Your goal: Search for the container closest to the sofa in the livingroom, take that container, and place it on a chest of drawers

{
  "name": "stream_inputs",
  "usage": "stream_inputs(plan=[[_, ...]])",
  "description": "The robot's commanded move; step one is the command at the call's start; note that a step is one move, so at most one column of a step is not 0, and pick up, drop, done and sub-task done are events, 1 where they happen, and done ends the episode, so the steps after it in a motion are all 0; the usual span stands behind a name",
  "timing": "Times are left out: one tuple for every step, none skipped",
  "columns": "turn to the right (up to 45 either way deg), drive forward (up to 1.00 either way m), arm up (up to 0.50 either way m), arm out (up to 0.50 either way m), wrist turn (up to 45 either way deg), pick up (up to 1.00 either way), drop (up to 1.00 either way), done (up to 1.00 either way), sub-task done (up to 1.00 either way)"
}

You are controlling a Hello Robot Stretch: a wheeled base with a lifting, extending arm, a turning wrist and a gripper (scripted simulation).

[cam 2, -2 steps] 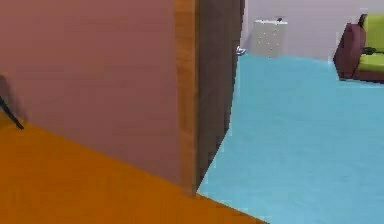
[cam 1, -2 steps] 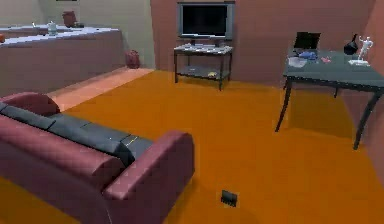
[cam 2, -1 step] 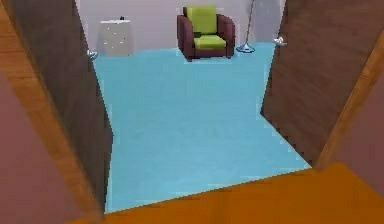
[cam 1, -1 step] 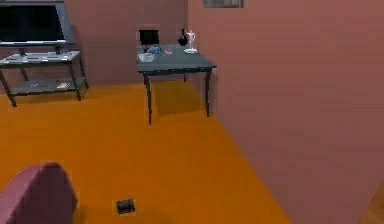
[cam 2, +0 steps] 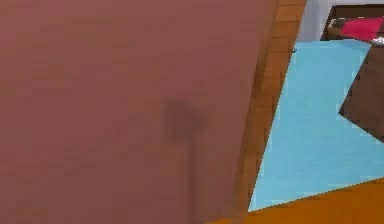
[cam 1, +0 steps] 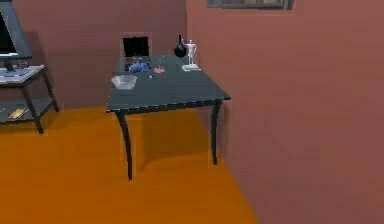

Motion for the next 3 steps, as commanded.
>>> stream_inputs(plan=[[21.0,0.00,0.00,0.00,0.0,0.00,0.00,0.00,0.00],[0.0,0.05,0.00,0.00,0.0,0.00,0.00,0.00,0.00],[-30.0,0.00,0.00,0.00,0.0,0.00,0.00,0.00,0.00]])
